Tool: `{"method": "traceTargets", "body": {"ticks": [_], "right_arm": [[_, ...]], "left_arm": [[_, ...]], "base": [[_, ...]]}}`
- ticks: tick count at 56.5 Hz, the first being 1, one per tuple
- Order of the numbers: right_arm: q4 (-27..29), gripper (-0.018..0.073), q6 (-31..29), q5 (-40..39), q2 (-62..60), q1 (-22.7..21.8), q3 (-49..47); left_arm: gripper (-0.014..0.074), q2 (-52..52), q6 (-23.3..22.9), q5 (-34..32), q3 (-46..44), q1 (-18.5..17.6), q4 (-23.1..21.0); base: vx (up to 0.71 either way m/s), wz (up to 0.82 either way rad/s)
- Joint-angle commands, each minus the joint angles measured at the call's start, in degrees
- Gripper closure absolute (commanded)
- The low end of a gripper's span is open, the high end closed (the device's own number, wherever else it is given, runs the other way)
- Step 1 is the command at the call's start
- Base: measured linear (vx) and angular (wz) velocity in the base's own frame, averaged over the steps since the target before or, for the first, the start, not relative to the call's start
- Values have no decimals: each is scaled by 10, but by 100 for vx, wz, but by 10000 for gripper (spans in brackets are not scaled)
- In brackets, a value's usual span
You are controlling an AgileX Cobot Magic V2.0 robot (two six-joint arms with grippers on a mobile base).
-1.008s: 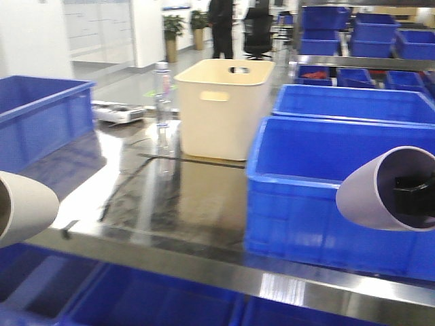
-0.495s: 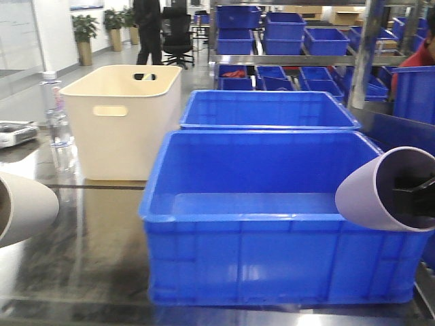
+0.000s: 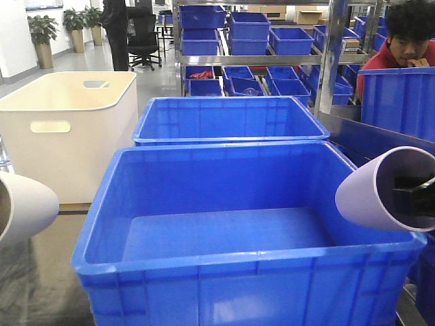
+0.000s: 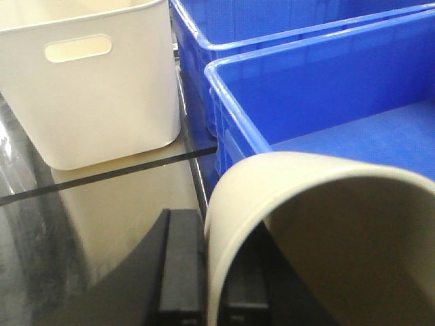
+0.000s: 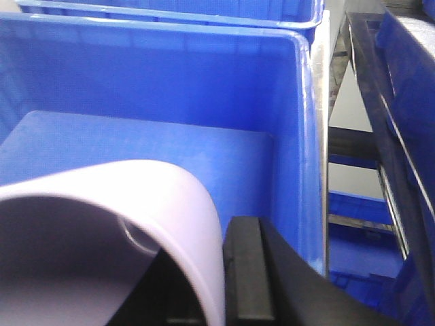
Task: Grab cup from conveyor and place in blue bin
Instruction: 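Approach the large blue bin and extend both held cups over it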
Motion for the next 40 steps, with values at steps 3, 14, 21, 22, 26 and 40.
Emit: {"method": "traceTargets", "body": {"ticks": [3, 14, 21, 22, 26, 40], "right_arm": [[-1, 568, 0, -48, -10, -3, -18], [-1, 568, 0, -48, -10, -3, -18], [-1, 568, 0, -48, -10, -3, -18], [-1, 568, 0, -48, -10, -3, -18], [-1, 568, 0, -48, -10, -3, -18], [-1, 568, 0, -48, -10, -3, -18]], "left_arm": [[601, -7, -3, -54, -16, -5, -7], [601, -7, -3, -54, -16, -5, -7], [601, -7, -3, -54, -16, -5, -7], [601, -7, -3, -54, -16, -5, -7], [601, -7, -3, -54, -16, -5, -7], [601, -7, -3, -54, -16, -5, -7]], "base": [[14, -6], [11, 0], [8, 1], [7, -1], [6, -1], [3, -1]]}}
